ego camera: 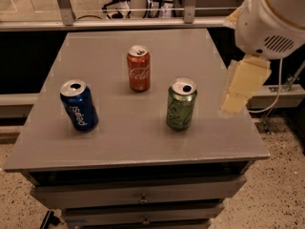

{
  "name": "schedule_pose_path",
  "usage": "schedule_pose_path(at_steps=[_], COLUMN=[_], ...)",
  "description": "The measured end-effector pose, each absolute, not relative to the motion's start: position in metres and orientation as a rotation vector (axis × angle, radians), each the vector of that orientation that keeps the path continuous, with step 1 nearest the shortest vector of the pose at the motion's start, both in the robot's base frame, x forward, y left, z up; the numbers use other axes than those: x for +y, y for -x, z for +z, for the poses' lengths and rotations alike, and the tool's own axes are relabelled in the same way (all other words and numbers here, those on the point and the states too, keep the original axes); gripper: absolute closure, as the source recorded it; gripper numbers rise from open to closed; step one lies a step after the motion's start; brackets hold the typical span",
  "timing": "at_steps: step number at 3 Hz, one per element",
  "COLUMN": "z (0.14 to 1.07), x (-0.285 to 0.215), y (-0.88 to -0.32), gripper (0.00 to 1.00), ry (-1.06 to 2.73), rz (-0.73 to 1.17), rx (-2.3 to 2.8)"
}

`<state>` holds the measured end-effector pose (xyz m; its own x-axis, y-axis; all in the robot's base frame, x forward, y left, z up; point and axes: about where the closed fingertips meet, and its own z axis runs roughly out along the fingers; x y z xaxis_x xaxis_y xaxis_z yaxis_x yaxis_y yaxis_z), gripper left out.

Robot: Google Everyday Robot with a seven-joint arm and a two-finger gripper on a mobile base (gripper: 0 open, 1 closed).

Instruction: Move green can near coke can

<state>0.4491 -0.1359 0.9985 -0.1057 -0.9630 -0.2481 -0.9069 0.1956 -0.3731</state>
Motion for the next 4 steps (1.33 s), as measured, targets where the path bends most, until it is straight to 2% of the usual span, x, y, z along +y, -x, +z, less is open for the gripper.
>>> schedule_pose_path(at_steps=[4], z=[0.915], x=[-0.08], y=[-0.48], gripper=[0.0], ry=[1.979], rz=[-0.013], rx=[1.972])
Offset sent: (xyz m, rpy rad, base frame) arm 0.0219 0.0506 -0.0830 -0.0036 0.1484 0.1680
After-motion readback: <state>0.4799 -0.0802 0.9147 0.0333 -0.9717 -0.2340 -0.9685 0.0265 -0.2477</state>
